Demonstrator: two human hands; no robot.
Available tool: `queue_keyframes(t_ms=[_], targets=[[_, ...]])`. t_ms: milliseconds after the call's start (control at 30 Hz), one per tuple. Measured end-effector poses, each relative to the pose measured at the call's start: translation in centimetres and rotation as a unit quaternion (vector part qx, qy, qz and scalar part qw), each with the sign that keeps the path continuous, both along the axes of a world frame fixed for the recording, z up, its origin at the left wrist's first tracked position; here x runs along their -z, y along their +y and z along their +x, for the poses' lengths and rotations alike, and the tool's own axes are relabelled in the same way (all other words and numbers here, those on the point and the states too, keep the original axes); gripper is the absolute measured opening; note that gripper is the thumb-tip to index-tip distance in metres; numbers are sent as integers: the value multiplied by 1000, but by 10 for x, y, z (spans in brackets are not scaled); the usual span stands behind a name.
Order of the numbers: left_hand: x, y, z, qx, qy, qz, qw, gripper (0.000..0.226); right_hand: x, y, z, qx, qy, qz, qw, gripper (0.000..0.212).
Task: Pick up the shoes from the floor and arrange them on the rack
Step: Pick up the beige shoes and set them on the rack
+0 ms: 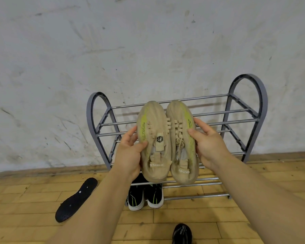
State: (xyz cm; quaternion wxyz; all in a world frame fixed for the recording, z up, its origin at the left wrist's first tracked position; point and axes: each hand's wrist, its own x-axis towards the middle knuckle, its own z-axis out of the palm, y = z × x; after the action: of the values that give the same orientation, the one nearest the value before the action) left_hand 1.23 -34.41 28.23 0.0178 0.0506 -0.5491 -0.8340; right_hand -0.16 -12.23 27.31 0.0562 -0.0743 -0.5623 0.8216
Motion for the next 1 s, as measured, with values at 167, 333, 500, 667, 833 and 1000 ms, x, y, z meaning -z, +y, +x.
queue_keyframes(t_ms=[167, 333, 500, 667, 833, 1000], targets=[[1, -10, 8, 103, -19, -71, 992, 74, -2, -1, 1, -9, -4, -1, 1000, 43], [-3, -22, 16, 245, -11, -108, 963, 100, -4, -1, 2, -18, -11, -12, 1000, 43], [0, -25, 21, 249, 23, -84, 964, 99, -10, 2, 6, -89, -28, -21, 995, 42], [8, -24, 20, 199, 24, -59, 978, 91, -11, 13, 17, -213, -62, 42, 974, 72], [6, -23, 17, 137, 12, -36, 990, 86, -15, 19, 27, -248, -27, 66, 966, 92], [4, -21, 20, 145, -3, -6, 989, 74, -20, 18, 36, -157, -13, 38, 987, 58]])
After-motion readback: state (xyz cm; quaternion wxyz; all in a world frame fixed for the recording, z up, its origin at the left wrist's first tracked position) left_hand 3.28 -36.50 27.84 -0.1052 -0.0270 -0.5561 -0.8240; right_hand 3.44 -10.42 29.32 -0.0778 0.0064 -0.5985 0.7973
